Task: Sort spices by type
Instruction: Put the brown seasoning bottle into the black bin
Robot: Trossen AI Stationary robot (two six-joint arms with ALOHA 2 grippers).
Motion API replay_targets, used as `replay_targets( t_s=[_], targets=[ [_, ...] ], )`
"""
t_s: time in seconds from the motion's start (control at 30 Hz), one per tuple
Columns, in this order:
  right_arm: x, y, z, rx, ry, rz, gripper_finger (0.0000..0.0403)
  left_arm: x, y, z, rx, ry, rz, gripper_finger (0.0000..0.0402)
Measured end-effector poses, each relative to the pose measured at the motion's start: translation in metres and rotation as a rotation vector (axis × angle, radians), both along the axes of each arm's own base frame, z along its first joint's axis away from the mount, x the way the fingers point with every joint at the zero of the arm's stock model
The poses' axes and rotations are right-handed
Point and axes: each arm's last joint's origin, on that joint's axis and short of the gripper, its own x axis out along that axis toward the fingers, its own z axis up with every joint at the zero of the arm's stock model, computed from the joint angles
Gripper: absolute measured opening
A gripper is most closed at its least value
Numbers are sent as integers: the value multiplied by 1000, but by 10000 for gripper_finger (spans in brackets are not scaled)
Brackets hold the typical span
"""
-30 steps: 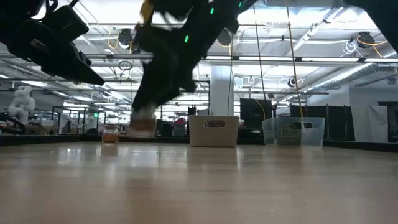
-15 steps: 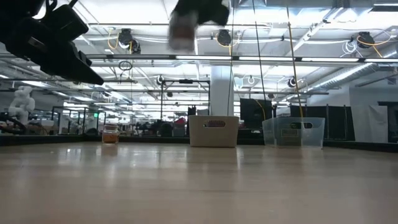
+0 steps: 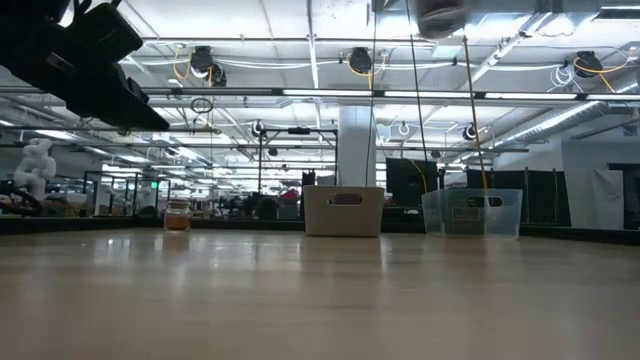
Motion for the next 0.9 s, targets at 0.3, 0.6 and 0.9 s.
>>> replay_targets(
  t_s=[0.3,0.6,0.9],
  targets=[
    [-58,49,-6,-1,55,-223,159,1,0,1,-8,-15,-5,8],
    [-115,77,-10,20,85,-444,159,1,0,1,-8,-16,-5,8],
    [-152,90,-51,26,132,-625,158,2,-1,3,-15,-35,-4,8]
  ],
)
